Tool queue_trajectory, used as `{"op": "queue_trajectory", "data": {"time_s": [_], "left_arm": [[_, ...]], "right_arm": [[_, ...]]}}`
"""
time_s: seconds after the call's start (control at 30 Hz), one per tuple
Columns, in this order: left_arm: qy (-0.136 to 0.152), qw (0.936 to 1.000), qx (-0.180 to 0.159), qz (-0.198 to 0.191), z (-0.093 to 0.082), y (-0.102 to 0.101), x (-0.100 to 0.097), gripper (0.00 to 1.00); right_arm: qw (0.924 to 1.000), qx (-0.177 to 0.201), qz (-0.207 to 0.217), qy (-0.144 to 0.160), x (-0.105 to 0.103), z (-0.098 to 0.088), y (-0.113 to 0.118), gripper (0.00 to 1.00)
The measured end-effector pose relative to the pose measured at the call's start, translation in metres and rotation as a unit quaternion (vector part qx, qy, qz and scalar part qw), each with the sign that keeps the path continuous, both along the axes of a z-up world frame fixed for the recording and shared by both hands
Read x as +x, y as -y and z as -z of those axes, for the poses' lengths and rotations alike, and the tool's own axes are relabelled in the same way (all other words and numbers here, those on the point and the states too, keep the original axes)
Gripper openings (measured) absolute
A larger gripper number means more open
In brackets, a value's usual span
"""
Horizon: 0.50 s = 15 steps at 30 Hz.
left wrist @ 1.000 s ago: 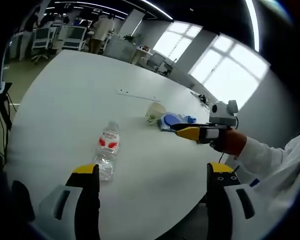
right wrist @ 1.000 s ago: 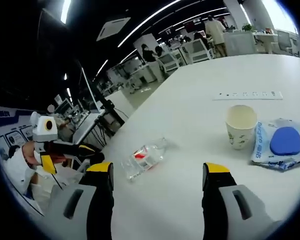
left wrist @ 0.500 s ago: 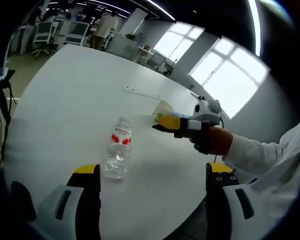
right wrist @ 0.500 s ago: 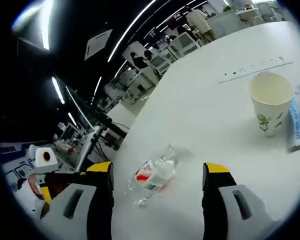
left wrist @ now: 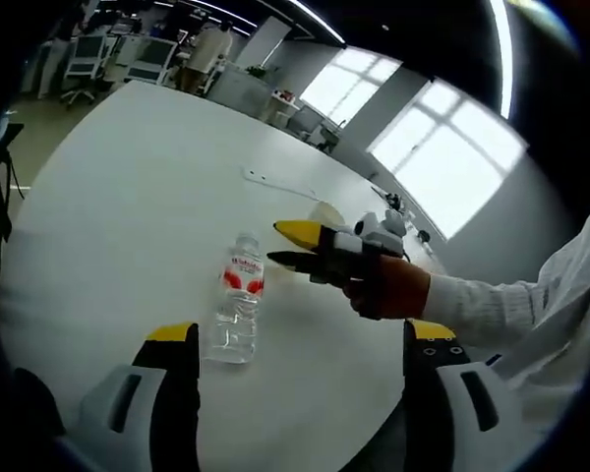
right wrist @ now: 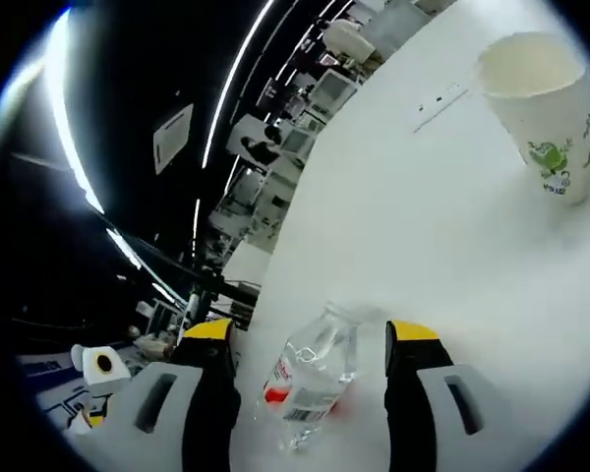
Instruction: Arrange the tabletop items into an orderly group along one side of the table until the central work area is clear of visible clutter.
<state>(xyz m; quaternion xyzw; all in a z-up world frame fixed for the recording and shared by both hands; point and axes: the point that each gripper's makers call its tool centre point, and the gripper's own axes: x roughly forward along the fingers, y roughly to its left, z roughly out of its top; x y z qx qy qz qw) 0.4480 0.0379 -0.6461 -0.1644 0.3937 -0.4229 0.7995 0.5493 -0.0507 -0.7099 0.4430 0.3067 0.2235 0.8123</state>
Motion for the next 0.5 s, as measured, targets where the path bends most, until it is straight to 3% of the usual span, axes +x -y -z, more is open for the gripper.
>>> {"op": "queue_trajectory", "data": {"time_s": [0.13, 0.5], "left_arm": [[-0.005, 0.9999, -0.009, 0.005, 0.001, 0.004, -0.004, 0.87], [-0.005, 0.9996, -0.027, 0.008, 0.002, 0.008, -0.004, 0.86]], "right_arm": [[0.9988, 0.04, 0.025, -0.012, 0.009, 0.004, -0.002, 0.55], [0.9944, 0.089, 0.048, -0.03, 0.027, 0.019, -0.009, 0.41]]}}
